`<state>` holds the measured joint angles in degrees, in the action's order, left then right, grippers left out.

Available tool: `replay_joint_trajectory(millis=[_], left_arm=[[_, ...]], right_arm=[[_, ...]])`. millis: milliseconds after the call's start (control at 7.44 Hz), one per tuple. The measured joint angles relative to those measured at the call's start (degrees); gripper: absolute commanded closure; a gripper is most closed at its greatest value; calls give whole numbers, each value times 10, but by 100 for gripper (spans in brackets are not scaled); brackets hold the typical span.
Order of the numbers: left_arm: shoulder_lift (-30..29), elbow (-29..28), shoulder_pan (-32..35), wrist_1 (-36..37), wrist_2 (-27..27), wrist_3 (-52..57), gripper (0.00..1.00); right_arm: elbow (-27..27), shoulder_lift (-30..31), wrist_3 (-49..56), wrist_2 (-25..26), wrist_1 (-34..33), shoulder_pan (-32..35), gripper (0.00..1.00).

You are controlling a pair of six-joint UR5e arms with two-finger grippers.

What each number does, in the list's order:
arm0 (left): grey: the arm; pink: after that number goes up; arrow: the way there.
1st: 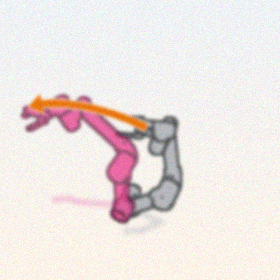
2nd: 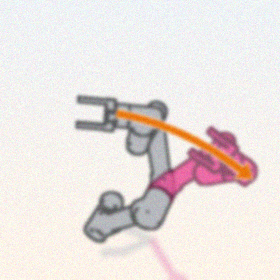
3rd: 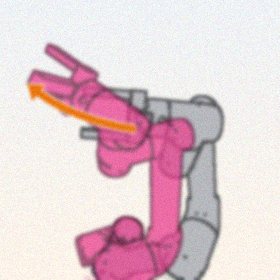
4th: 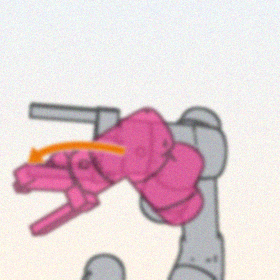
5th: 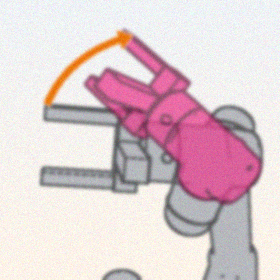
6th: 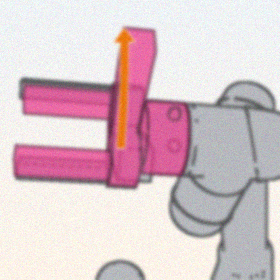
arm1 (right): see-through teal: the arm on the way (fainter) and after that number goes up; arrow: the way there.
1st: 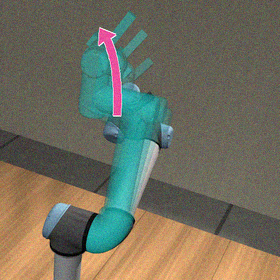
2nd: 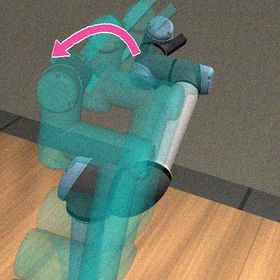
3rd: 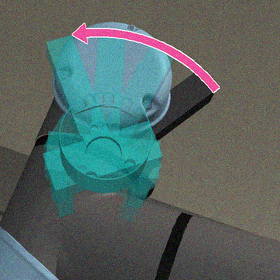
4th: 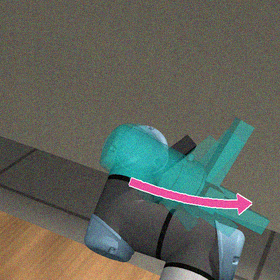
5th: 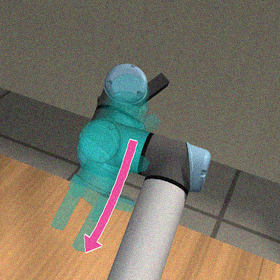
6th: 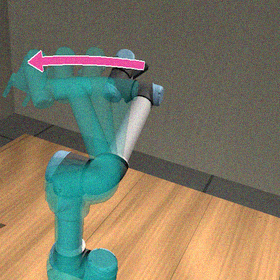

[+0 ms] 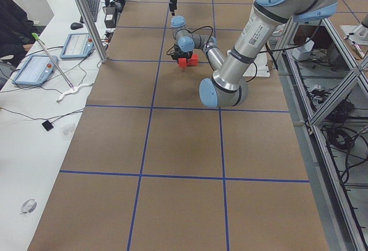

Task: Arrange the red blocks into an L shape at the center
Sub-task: 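Carry the red cube with the left gripper to the center pair, then lower the cube beside the end of the pair nearest the left arm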

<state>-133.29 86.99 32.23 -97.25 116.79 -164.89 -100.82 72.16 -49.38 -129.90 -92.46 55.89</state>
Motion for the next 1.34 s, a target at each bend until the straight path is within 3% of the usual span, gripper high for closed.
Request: replay_joint_trajectory(millis=[1344], left_arm=[[5, 2, -20, 0, -2, 3, 100]], right_arm=[[-1, 0, 0, 0, 0, 0, 0]])
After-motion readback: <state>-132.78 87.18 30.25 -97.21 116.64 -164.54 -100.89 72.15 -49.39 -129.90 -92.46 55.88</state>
